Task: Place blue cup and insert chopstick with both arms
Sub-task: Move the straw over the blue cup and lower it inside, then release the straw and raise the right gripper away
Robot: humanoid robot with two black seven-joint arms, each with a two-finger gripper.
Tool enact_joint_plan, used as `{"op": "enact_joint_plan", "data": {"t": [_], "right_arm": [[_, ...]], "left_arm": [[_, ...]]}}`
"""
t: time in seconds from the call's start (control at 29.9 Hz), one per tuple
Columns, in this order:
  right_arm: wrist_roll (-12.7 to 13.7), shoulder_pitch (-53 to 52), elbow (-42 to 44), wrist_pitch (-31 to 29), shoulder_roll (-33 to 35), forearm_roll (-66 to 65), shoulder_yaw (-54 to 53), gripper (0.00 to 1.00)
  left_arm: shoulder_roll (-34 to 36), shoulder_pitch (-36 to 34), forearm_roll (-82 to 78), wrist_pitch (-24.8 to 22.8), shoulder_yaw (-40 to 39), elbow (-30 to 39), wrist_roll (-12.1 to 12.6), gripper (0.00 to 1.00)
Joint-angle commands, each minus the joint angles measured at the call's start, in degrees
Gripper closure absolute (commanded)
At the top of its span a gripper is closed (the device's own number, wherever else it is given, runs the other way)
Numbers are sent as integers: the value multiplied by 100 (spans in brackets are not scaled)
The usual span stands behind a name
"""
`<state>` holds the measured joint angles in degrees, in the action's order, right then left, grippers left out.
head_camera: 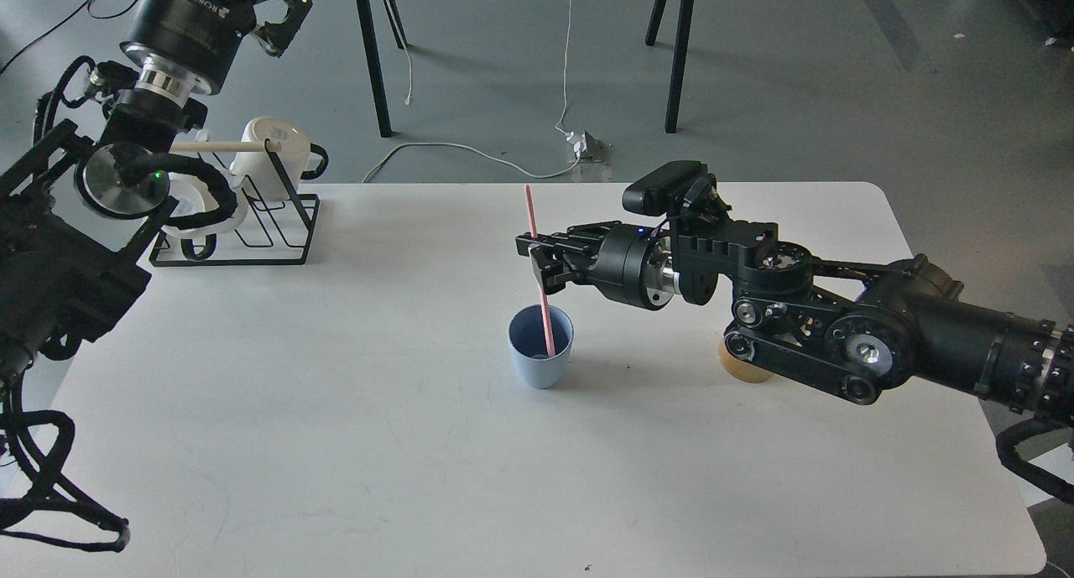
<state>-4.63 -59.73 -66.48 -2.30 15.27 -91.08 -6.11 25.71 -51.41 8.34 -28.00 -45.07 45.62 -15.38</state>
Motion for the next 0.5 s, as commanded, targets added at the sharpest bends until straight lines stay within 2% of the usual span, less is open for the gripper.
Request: {"op": "enact_joint_plan", "data": {"t": [0.0, 0.17, 0.47], "right_arm": [[-3, 58, 109, 2, -147, -24, 22, 100], [-3, 75, 215, 2, -147, -6, 22, 96], [6, 102, 206, 2, -156, 20, -4, 76]], "left_arm": [[31, -1, 0, 0, -2, 0, 0, 1], [48, -1, 0, 0, -2, 0, 0, 1], [40, -10, 0, 0, -2, 0, 0, 1]]}}
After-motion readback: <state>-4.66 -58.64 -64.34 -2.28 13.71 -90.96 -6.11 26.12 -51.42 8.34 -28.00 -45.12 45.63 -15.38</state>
